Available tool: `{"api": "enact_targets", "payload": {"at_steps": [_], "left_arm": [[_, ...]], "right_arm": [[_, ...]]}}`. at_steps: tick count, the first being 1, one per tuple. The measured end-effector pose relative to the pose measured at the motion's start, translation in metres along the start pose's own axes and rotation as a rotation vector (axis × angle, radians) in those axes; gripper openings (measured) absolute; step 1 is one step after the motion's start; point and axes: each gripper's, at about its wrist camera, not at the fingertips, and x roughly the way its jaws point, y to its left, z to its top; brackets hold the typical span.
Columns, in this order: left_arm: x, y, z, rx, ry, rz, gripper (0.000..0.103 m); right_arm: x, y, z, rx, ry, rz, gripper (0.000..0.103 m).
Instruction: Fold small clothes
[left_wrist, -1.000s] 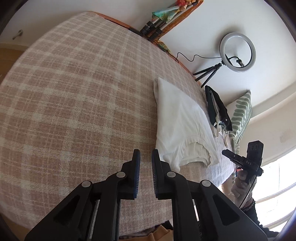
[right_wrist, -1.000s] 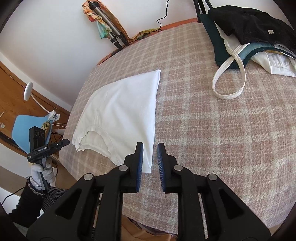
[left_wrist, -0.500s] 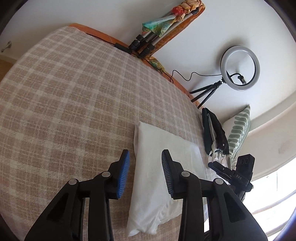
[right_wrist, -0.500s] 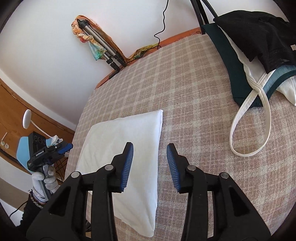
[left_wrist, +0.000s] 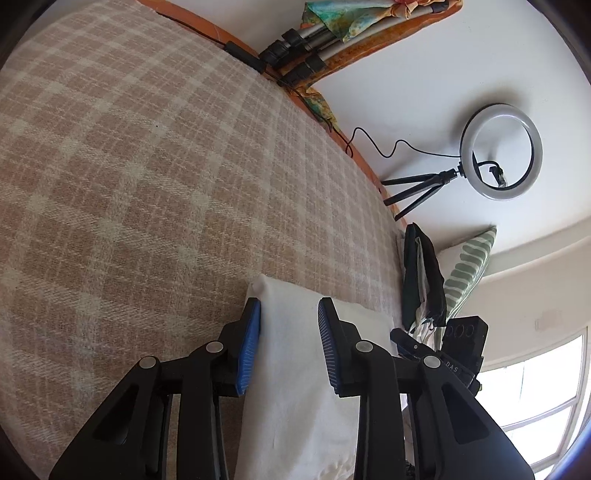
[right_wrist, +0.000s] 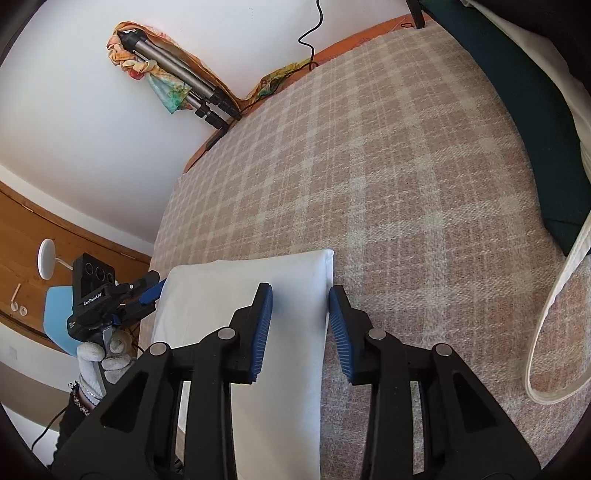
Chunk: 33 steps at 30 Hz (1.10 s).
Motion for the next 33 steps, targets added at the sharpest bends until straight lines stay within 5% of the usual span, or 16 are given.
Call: {"api": "enact_targets", "payload": {"at_steps": [5, 13, 17, 19, 20, 21, 23, 33], "left_arm": [[0.008, 0.001, 0.002, -0.022, -0.037, 0.017, 0.008], [-0.011, -0.012, -0.001, 0.089, -0.143, 0.223, 0.006], [-0.039, 0.003, -0.004, 0.054, -0.161, 0.209, 0.010], [-0.047, 0.015, -0.010, -0.005, -0.124, 0.167, 0.023], [-0.051, 0.020, -0.014, -0.024, -0.108, 0.146, 0.032], [-0.055, 0.022, -0.020, -0.035, -0.101, 0.135, 0.036], [-0.063, 0.027, -0.032, -0.036, -0.078, 0.130, 0.036], [-0.062, 0.033, -0.104, -0.099, 0.040, 0.044, 0.036]], "right_arm": [[0.000, 0.002, 0.000, -0.016, -0.024, -0.031, 0.008], [-0.013, 0.003, 0.003, -0.031, -0.105, -0.200, 0.005], [-0.027, -0.004, 0.003, 0.009, -0.078, -0.092, 0.005], [-0.032, -0.004, -0.002, -0.008, -0.066, -0.073, 0.012], [-0.035, -0.004, -0.006, -0.016, -0.062, -0.067, 0.023], [-0.037, -0.005, -0.010, -0.022, -0.057, -0.053, 0.039], [-0.040, -0.009, -0.017, -0.021, -0.044, -0.019, 0.048], [-0.037, -0.022, -0.023, 0.039, 0.009, 0.065, 0.048]]}}
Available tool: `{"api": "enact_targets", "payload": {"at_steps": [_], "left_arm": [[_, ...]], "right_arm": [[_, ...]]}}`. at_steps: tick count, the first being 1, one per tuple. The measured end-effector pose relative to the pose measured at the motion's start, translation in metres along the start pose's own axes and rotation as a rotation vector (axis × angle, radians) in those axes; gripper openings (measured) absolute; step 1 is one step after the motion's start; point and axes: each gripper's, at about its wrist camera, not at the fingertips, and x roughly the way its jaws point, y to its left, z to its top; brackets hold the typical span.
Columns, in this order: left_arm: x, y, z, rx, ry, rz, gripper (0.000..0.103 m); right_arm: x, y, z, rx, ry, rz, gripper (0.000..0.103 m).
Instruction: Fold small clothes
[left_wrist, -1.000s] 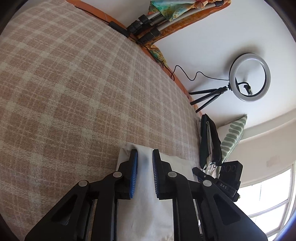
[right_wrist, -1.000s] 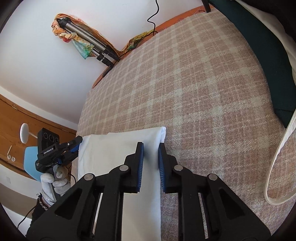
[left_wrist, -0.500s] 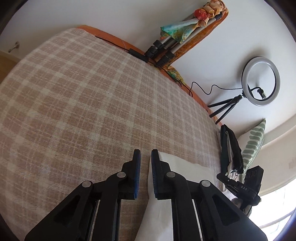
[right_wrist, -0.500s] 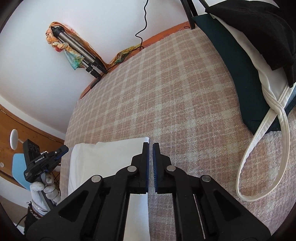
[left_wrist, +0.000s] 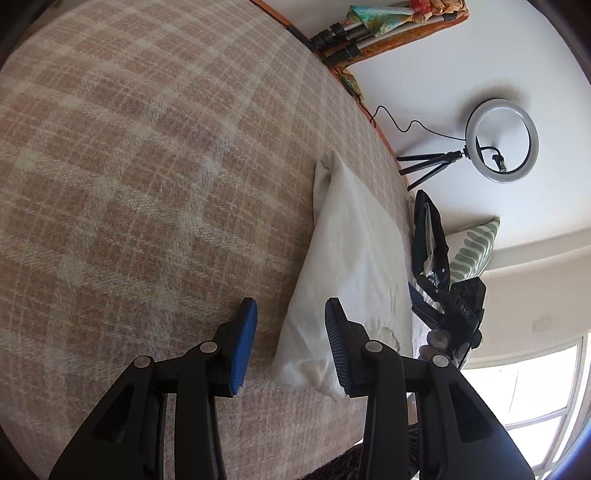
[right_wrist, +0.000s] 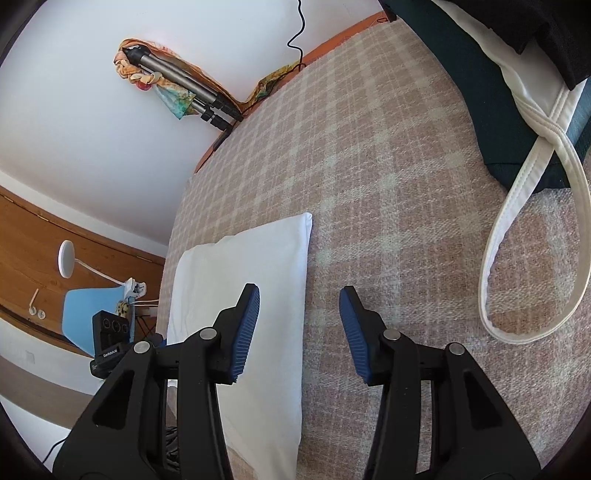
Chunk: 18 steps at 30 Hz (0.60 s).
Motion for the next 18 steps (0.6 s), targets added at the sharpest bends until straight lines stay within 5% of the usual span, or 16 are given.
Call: {"api": "enact_targets", "payload": {"at_steps": [12, 18], "left_arm": [[0.015, -0.008, -0.009, -0.017, 0.020, -0.104, 0.041], [0.023, -0.021, -0.009, 0.037, 0.024, -0.077, 0.038]], "right_arm": [[0.026, 0.000, 0.005, 0.026, 0.019, 0.093, 0.048], [0.042, 0.009, 0.012, 0.036, 0.046, 0.107, 0.039]]}}
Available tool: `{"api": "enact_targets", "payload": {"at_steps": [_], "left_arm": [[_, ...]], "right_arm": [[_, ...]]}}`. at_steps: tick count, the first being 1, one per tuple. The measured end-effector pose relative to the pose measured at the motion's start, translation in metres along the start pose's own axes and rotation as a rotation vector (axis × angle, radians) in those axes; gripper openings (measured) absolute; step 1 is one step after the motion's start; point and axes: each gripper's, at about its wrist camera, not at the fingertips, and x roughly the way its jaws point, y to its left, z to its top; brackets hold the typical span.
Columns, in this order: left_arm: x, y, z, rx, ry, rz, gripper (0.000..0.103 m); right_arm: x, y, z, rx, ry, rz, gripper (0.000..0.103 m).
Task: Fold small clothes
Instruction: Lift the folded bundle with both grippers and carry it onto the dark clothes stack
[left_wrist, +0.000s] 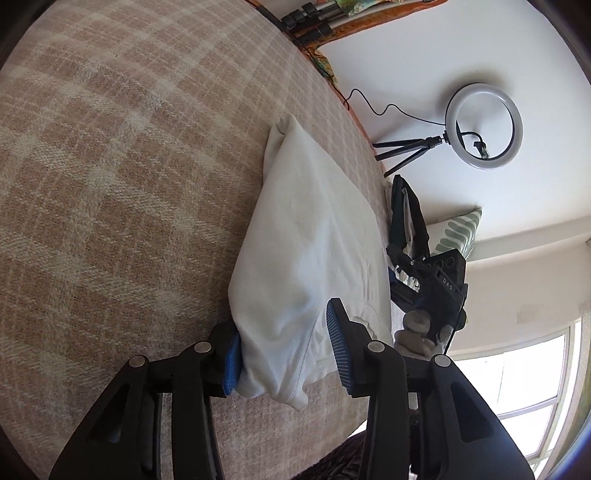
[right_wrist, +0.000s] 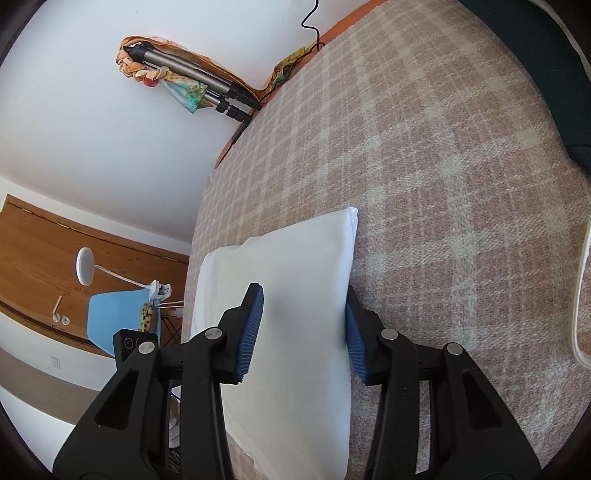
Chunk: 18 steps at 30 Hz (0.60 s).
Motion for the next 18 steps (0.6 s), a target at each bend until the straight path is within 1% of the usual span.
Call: {"api": "enact_targets", "payload": {"at_steps": [1, 2, 3, 4, 5, 6, 10, 12, 18], "left_arm": [[0.001, -0.003, 0.000, 0.015, -0.002, 0.009, 0.038], [0.004, -0.006, 0.000, 0.028, 0.000, 0.022, 0.036], [0.006, -0.009, 0.000, 0.047, 0.005, 0.039, 0.029], [0.009, -0.013, 0.000, 0.071, 0.009, 0.057, 0.025], [0.011, -0.016, -0.001, 0.100, 0.010, 0.073, 0.016], [0.012, -0.020, -0.002, 0.126, 0.010, 0.082, 0.012], [0.009, -0.038, -0.007, 0.218, -0.016, 0.102, 0.010], [0.007, -0.045, -0.009, 0.242, -0.029, 0.104, 0.010], [0.003, -0.065, -0.011, 0.297, -0.048, 0.077, 0.009]], "right_arm": [[0.003, 0.003, 0.000, -0.004, 0.005, -0.008, 0.037], [0.005, 0.006, 0.001, -0.014, 0.006, -0.032, 0.033], [0.007, 0.010, 0.001, -0.029, 0.007, -0.059, 0.026], [0.007, 0.015, 0.001, -0.042, 0.005, -0.073, 0.023], [0.007, 0.019, 0.001, -0.055, 0.004, -0.083, 0.016], [0.007, 0.025, 0.001, -0.073, -0.003, -0.105, 0.014], [0.000, 0.051, -0.002, -0.158, -0.035, -0.165, 0.011], [-0.004, 0.061, -0.003, -0.187, -0.051, -0.185, 0.010], [-0.020, 0.084, -0.006, -0.229, -0.098, -0.190, 0.009]]}}
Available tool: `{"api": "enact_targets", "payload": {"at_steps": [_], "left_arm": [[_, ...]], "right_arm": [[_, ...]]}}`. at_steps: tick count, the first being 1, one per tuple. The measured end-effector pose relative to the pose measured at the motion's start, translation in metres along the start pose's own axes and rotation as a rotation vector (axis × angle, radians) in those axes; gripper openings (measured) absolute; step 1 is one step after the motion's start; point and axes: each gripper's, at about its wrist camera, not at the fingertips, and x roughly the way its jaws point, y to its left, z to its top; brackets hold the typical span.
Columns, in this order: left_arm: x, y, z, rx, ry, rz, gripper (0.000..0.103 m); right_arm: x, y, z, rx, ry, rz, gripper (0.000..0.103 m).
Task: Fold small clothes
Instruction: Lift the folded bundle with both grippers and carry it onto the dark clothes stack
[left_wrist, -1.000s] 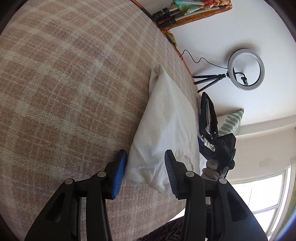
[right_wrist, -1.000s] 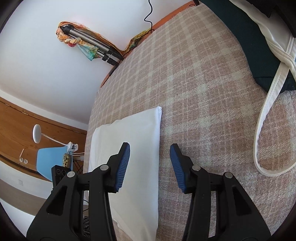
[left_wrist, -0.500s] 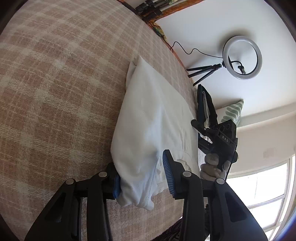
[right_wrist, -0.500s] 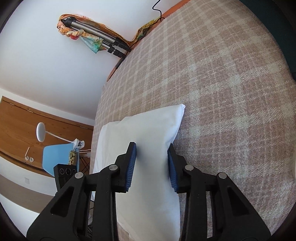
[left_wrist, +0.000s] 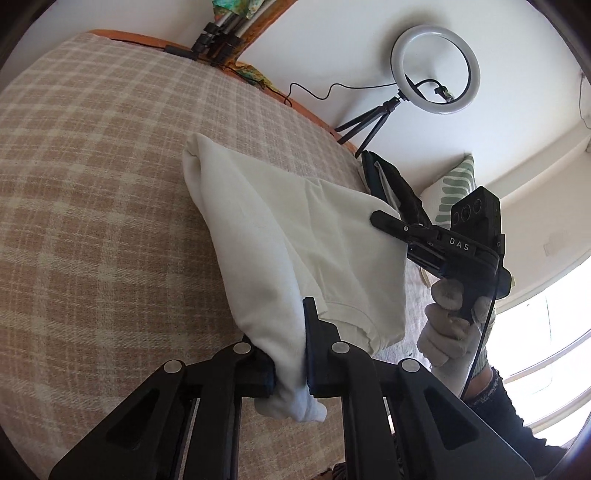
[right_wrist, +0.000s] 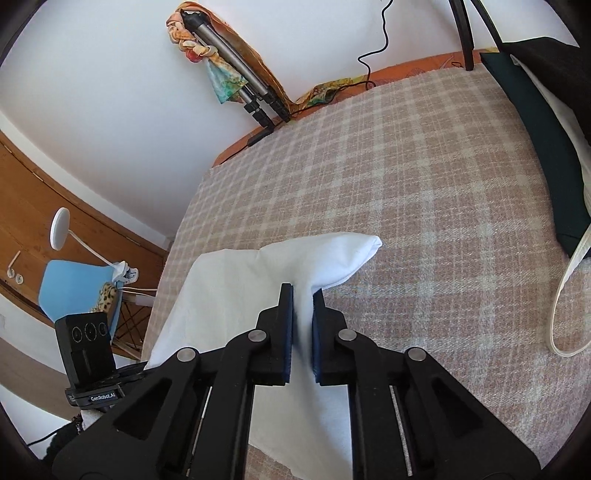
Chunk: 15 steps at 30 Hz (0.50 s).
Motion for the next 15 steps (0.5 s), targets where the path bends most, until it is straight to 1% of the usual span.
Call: {"api": "enact_targets", "payload": {"at_steps": [7, 12, 15], "left_arm": [[0.005, -0.038, 0.010, 0.093, -0.016, -0.028, 0.009], [0.015, -0.064, 0.020, 0.123, -0.018, -0.071, 0.009], [0.027, -0.082, 0.031, 0.136, -0.017, -0.102, 0.009]], "right_arm": [[-0.041, 0.011, 0.012, -0.032, -0.085, -0.023, 0.009], [-0.079, 0.011, 0.025, -0.063, -0.146, -0.053, 0.009], [-0.101, 0.003, 0.037, -0.069, -0.176, -0.075, 0.009]]}}
